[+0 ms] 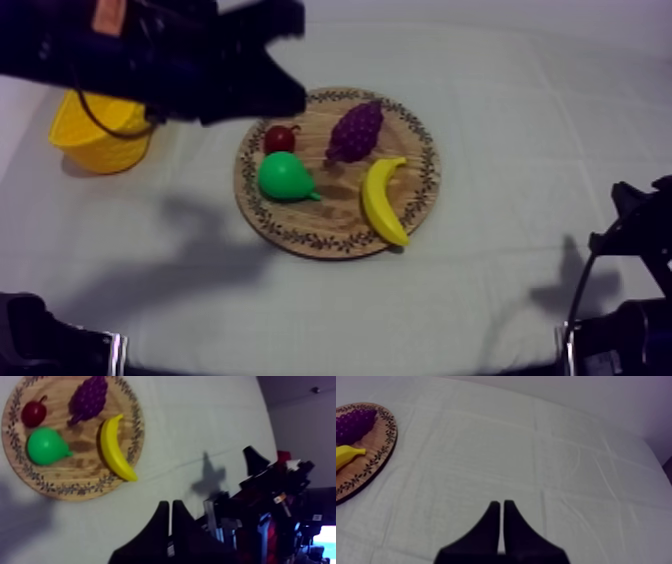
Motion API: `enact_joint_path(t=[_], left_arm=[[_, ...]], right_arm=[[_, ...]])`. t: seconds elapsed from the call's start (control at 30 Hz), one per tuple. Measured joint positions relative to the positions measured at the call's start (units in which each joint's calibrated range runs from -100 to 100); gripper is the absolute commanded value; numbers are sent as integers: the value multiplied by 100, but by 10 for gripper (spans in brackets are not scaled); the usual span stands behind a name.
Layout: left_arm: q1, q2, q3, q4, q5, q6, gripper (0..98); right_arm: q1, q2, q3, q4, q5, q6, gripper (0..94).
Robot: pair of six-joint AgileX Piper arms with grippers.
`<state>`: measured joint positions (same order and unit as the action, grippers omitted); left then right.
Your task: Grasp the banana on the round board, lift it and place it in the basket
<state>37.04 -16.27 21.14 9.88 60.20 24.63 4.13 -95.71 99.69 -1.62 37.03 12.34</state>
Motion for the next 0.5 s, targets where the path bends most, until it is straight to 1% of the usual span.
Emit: enact_joint_path(t=[0.13,0.37,0.5], left_arm=[[-12,88,539,120,-284,-51,15],[-28,191,1110,144,-516,-113,40],[-5,204,1204,160,-745,-215,67]], right_arm=[[0,0,0,0,0,4,6],[0,0,0,0,0,4,6],[0,0,0,0,0,1,6]])
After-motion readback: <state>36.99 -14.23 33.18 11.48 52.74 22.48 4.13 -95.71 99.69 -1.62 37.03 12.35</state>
